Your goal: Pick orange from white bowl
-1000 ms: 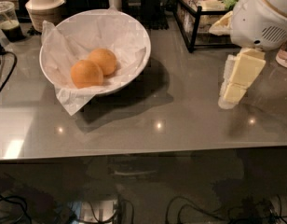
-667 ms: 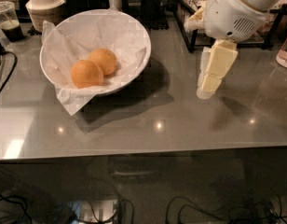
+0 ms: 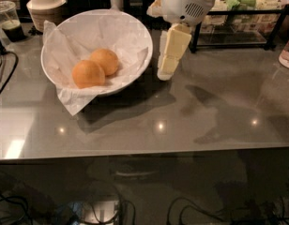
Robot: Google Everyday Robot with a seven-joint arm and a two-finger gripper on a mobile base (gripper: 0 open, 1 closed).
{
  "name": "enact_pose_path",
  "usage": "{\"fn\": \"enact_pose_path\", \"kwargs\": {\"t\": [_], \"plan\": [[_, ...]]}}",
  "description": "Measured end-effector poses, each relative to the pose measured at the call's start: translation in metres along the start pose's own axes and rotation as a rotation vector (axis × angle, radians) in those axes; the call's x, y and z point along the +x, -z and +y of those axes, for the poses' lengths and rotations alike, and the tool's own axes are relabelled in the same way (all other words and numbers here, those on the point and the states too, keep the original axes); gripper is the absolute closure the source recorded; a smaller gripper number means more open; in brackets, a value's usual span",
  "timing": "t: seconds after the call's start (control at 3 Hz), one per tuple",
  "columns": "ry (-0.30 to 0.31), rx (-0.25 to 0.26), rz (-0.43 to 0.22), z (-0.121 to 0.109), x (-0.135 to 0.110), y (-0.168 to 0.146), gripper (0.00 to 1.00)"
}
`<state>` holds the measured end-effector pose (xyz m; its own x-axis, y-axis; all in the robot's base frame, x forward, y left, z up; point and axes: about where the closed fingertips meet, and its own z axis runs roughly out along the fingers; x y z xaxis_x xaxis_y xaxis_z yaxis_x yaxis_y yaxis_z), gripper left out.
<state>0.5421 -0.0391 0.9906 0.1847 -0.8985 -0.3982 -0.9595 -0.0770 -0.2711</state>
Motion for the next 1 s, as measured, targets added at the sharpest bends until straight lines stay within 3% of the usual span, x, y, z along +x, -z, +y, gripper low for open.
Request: {"fn": "enact_pose_path", "kwargs": {"t": [0.67, 1.0], "plan": [[0.066, -0.049, -0.051, -0.029, -0.076, -0.052, 0.00], [0.092, -0.109, -0.075, -0.022, -0.102, -0.079, 0.00]]}}
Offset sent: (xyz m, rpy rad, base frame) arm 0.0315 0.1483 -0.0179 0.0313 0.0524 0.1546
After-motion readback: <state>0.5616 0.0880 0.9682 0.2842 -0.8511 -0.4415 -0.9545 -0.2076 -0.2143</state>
